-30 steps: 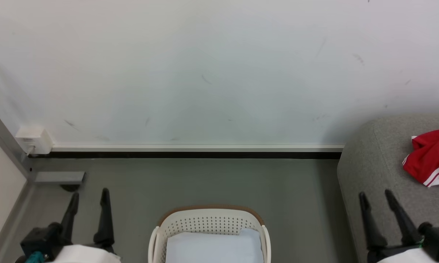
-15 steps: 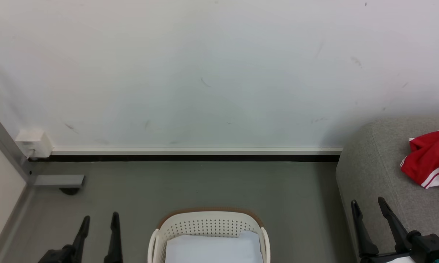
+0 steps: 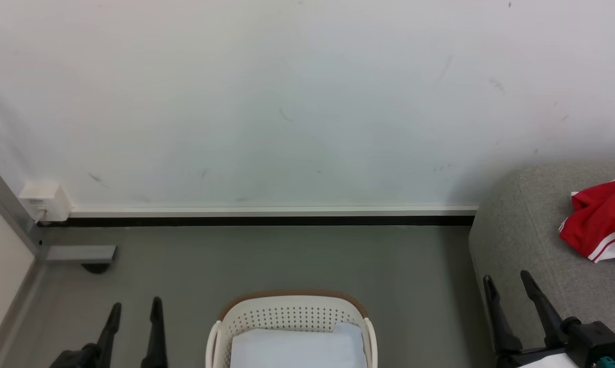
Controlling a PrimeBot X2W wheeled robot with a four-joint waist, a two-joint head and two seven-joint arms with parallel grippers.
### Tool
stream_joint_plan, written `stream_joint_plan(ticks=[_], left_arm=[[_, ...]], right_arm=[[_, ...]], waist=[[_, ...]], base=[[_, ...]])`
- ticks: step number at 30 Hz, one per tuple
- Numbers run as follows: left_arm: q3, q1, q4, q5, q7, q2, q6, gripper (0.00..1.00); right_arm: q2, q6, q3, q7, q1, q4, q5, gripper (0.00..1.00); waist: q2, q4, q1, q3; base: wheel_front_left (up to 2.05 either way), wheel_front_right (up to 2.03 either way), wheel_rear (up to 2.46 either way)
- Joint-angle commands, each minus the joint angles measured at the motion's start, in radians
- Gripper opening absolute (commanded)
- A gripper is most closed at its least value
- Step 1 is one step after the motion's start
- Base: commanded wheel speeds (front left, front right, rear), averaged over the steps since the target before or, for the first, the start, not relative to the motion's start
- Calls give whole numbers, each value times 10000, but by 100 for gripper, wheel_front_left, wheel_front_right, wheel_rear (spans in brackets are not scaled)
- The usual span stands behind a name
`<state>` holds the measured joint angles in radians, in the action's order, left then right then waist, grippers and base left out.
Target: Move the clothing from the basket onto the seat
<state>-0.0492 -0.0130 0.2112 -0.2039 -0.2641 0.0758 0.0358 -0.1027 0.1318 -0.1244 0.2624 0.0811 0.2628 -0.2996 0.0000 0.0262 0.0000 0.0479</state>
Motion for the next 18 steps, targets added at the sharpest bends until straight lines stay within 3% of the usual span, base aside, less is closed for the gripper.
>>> stream_joint_plan(ticks=[1,9,10,18], left_arm=[[-53,61,28,98,-3,-44,47,100],[-311,82,239,103,-3,-163,261,100],[-288,30,229,122,3,-177,264,0],[-455,178,553,-1028,455,-251,317,0]], right_arm=[[-30,-24,-9,30,140,54,-27,100],[-10,-24,-122,30,194,138,-109,100],[37,2,-104,-3,99,117,-64,0],[120,1,100,-336,-14,240,-1175,0]], waist=[[0,-1,0,5],[0,27,0,33],[0,27,0,34],[0,13,0,10]], base=[[0,0,0],[0,0,0],[0,0,0],[0,0,0]])
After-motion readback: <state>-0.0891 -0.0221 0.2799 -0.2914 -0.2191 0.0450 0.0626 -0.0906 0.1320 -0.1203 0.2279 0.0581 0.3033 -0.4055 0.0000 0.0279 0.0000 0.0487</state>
